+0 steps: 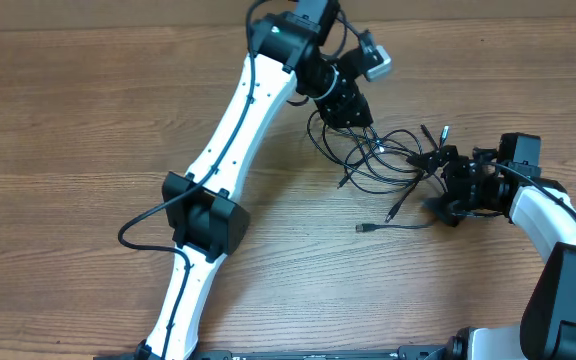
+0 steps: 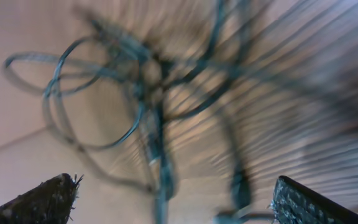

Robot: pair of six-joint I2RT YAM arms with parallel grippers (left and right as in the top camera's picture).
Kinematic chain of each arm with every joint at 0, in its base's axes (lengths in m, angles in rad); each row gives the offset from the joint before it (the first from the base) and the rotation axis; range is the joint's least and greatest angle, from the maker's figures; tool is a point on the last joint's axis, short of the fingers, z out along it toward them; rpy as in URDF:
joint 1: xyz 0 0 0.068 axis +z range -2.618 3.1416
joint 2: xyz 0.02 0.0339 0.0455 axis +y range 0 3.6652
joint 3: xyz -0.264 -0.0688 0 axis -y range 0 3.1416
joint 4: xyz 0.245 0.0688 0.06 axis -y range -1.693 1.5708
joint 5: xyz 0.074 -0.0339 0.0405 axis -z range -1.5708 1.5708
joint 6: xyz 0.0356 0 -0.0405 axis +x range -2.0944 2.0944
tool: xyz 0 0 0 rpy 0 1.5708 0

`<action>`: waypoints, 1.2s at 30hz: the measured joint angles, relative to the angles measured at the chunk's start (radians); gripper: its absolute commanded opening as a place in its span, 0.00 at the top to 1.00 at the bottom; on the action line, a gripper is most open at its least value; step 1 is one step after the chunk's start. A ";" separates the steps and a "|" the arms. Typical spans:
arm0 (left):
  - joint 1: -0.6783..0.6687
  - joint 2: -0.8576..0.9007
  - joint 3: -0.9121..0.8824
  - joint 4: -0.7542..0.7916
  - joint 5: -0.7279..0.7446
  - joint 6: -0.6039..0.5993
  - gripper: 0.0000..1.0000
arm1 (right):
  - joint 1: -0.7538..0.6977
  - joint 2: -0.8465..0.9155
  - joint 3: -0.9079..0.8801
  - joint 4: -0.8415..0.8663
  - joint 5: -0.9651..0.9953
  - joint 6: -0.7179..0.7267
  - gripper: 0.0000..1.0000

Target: Untangle cables

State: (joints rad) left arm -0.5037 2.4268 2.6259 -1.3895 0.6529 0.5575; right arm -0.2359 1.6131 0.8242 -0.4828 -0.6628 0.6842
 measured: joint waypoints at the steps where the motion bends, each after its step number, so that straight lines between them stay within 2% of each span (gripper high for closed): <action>1: -0.010 0.000 -0.001 0.000 -0.013 0.005 0.44 | 0.000 0.000 0.000 0.000 0.043 0.000 0.00; 8: -0.081 0.000 -0.061 0.022 -0.057 0.069 0.41 | 0.000 0.000 0.000 0.057 0.182 -0.004 0.00; 14: -0.166 0.000 -0.208 0.126 -0.118 0.109 0.38 | 0.000 0.000 0.000 0.085 0.294 0.057 0.00; 20: -0.235 0.000 -0.345 0.179 -0.176 0.154 0.41 | 0.000 0.000 0.000 0.094 0.357 0.090 0.00; 36: -0.282 0.000 -0.361 0.193 -0.195 0.182 0.46 | 0.000 0.000 0.000 0.077 0.382 0.101 0.00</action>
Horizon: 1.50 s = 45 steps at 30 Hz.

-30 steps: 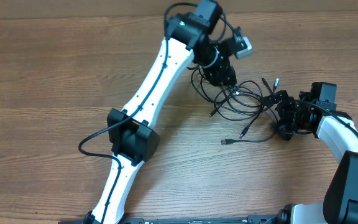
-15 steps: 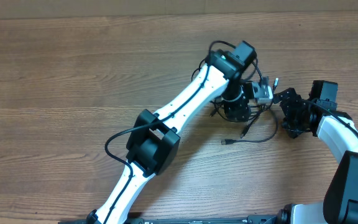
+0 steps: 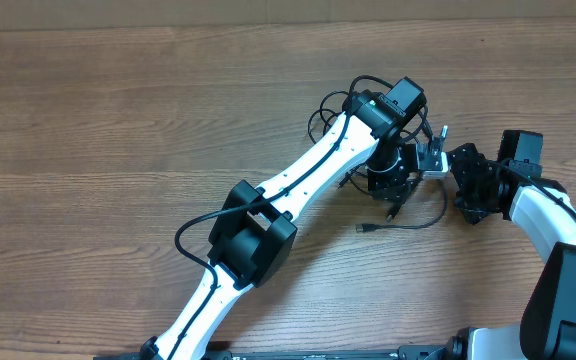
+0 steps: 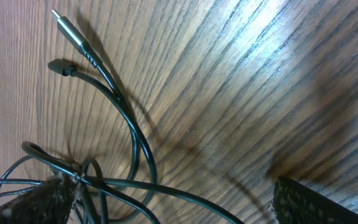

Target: Untangle cables

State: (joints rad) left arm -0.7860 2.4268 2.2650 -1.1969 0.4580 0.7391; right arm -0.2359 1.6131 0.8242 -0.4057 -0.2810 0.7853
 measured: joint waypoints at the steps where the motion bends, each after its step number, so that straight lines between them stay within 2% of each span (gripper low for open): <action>1: 0.000 0.000 0.000 -0.001 0.000 0.000 0.46 | 0.000 0.000 0.000 0.000 0.000 0.000 0.00; 12: 0.000 0.000 -0.088 0.071 -0.001 -0.003 0.51 | 0.000 0.000 0.000 -0.008 0.000 0.000 0.00; 17: 0.000 0.000 -0.132 0.097 -0.018 -0.005 0.67 | 0.000 0.000 0.000 -0.009 0.000 -0.001 0.00; 22: 0.000 0.000 -0.132 0.108 -0.026 -0.003 0.66 | 0.000 0.000 0.000 -0.010 0.000 0.000 0.00; 24: 0.000 0.000 -0.132 0.109 -0.026 -0.005 0.70 | 0.000 0.000 0.000 -0.010 0.000 0.000 0.00; 26: 0.000 0.000 -0.132 0.113 -0.026 -0.006 0.78 | 0.000 0.000 0.000 -0.011 0.000 -0.001 0.00; 28: 0.000 0.000 -0.132 0.113 -0.026 -0.008 0.96 | 0.000 0.000 0.000 -0.014 0.000 -0.001 0.00; 35: 0.000 0.000 -0.132 0.114 -0.026 -0.004 0.96 | 0.000 0.000 0.000 -0.016 0.000 -0.001 0.00; 40: 0.002 0.000 -0.113 0.077 -0.029 -0.004 0.96 | 0.000 0.000 0.000 -0.036 -0.003 0.002 0.48; 42: 0.007 0.000 -0.073 0.039 -0.029 -0.003 0.96 | 0.000 0.000 0.000 -0.047 -0.013 -0.002 0.51; 45: 0.021 0.000 0.015 -0.011 -0.029 -0.003 0.96 | 0.000 0.000 -0.001 -0.062 -0.058 -0.006 0.64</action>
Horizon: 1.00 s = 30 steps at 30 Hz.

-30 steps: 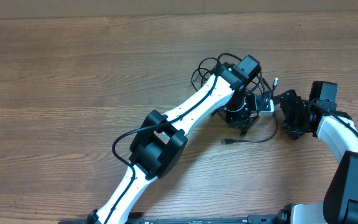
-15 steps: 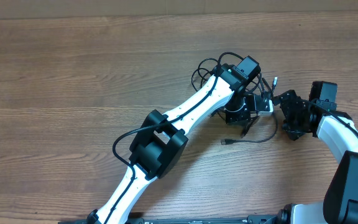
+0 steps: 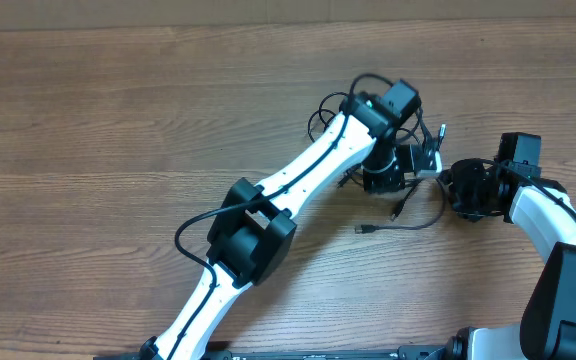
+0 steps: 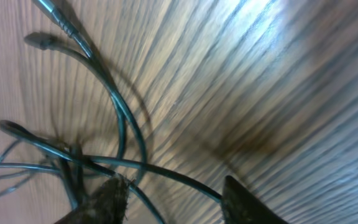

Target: Untangle cables

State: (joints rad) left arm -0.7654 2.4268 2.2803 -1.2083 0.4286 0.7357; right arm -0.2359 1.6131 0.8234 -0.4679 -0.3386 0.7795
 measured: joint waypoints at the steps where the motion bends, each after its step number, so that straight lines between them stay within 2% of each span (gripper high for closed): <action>1: 0.006 0.000 0.027 -0.012 0.000 0.000 0.96 | 0.000 0.000 0.000 -0.003 -0.014 -0.002 0.66; 3: 0.023 0.000 0.093 -0.048 0.000 0.000 0.96 | 0.000 0.000 0.000 -0.018 -0.052 0.002 0.59; 6: 0.048 -0.001 0.171 -0.074 0.000 -0.004 0.96 | 0.000 0.000 0.000 -0.020 -0.130 -0.029 0.37; 9: 0.075 -0.001 0.232 -0.079 0.002 -0.031 0.96 | 0.000 0.000 0.000 -0.020 -0.212 -0.087 0.23; 15: 0.129 -0.001 0.347 -0.078 0.074 -0.114 0.96 | 0.000 0.000 0.000 -0.003 -0.340 -0.168 0.11; 24: 0.229 -0.001 0.576 -0.068 0.180 -0.293 0.96 | 0.011 0.000 -0.001 0.153 -0.637 -0.276 0.08; 30: 0.277 -0.001 0.635 -0.067 0.325 -0.364 0.96 | 0.064 0.000 -0.001 0.207 -0.659 -0.269 0.08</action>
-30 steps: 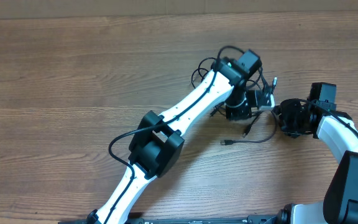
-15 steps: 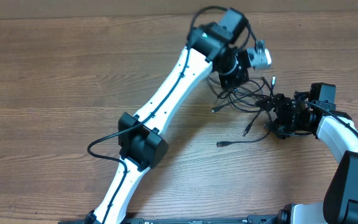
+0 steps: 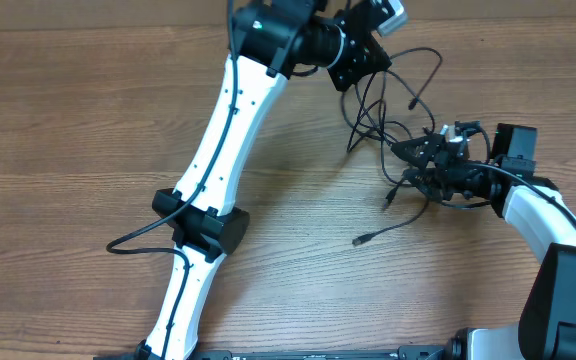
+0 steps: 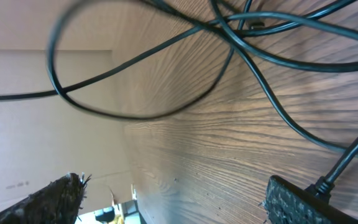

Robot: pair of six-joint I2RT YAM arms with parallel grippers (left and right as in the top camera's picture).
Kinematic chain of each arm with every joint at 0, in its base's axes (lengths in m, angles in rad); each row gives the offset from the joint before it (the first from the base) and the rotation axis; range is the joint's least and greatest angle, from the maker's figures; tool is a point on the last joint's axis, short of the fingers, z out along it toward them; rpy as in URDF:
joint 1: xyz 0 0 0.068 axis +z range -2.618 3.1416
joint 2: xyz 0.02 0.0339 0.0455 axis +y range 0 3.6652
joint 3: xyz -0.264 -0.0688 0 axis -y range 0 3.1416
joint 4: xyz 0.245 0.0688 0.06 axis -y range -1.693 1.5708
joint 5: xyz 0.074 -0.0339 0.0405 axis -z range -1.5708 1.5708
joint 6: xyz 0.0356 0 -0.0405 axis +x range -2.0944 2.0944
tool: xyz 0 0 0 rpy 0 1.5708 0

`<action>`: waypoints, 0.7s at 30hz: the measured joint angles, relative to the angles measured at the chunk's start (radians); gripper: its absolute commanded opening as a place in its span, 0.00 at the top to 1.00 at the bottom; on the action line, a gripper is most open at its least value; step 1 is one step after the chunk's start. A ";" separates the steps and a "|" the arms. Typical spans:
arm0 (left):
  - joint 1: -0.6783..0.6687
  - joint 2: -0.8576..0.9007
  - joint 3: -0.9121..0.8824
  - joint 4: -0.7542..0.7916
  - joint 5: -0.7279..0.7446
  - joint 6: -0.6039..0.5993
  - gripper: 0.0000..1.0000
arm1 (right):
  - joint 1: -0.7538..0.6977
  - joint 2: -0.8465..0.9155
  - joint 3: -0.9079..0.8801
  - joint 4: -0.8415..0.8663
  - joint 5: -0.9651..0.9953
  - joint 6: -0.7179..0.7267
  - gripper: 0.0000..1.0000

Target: Untangle cables

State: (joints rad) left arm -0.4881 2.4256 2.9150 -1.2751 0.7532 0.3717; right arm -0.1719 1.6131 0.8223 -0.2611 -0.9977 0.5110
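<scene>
A tangle of thin black cables [image 3: 408, 135] lies on the wooden table [image 3: 88, 120], right of centre. Strands rise from it to my left gripper [image 3: 360, 62] at the far edge, which looks shut on them. My right gripper [image 3: 413, 165] sits at the tangle's right side. In the right wrist view that gripper [image 4: 173, 199] is wide open with bare wood between the fingers. Cable loops [image 4: 241, 37] cross above them, and a plug [image 4: 328, 177] lies against the right finger [image 4: 297, 202]. One loose cable end [image 3: 360, 240] lies nearer the front.
The left arm [image 3: 218, 140] reaches diagonally from the front edge to the far side. Its own black lead [image 3: 133, 240] loops beside the elbow. The right arm's white link [image 3: 543, 215] lies along the right edge.
My left gripper was low on the tangle; it is now at the table's far edge with strands drawn up to it. The right jaws stand much wider and sit closer in to the cables.
At first my left gripper was at the tangle's far side and the right one stood open to its right. Then the left gripper was down on the tangle's middle. Later the right jaws were narrower. Now the left holds strands far back and the tangle is spread out.
</scene>
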 measured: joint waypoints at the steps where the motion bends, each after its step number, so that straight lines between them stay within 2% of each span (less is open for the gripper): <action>1: 0.006 0.000 0.010 0.002 0.023 -0.008 0.96 | 0.012 0.000 0.000 0.008 0.012 0.013 0.08; 7: 0.027 0.000 0.064 0.014 0.105 -0.094 0.96 | 0.099 0.000 0.000 0.043 0.171 0.114 0.09; 13: 0.051 0.000 0.069 0.018 0.158 -0.184 0.96 | 0.215 0.000 0.000 0.036 0.438 0.209 0.09; 21: 0.063 0.000 0.069 0.009 0.258 -0.223 0.96 | 0.346 0.000 0.000 0.036 0.713 0.279 0.08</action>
State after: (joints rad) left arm -0.4255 2.4256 2.9845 -1.2663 1.0115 0.1486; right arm 0.1738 1.6131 0.8223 -0.2249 -0.2844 0.7902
